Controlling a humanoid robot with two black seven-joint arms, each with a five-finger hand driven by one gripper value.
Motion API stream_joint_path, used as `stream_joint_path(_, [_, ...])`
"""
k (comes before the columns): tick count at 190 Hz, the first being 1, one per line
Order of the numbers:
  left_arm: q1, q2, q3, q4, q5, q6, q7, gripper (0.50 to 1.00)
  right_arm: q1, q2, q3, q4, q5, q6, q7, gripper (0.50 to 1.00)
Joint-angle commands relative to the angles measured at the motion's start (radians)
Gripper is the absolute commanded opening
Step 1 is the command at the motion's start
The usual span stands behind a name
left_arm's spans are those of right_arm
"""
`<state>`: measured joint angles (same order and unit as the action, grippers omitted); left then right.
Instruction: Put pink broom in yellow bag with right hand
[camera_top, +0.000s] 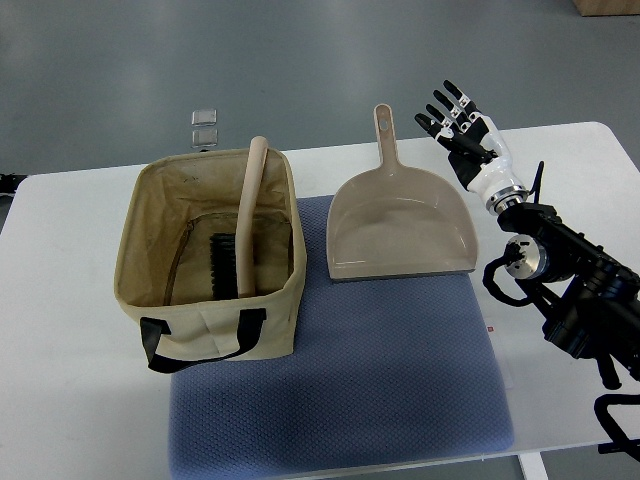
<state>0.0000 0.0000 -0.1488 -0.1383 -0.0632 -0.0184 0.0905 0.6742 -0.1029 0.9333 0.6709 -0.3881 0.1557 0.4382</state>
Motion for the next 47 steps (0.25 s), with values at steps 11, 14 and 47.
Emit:
stream_joint_path(11, [0.000,0.000,0.000,0.000,0.000,0.000,0.000,1.000,-0.004,0.002,0.001,-0.001,0.000,-0.001,0.004,0.930])
stream_joint_path(14, [0.000,0.000,0.000,0.000,0.000,0.000,0.000,1.000,-0.004,0.002,0.001,-0.001,0.000,-0.001,0.004,0.930])
stream_joint_path(47, [0.000,0.000,0.000,0.000,0.000,0.000,0.000,1.000,-0.004,0.003,0.001,-0.001,0.000,-0.002,0.010,0.930])
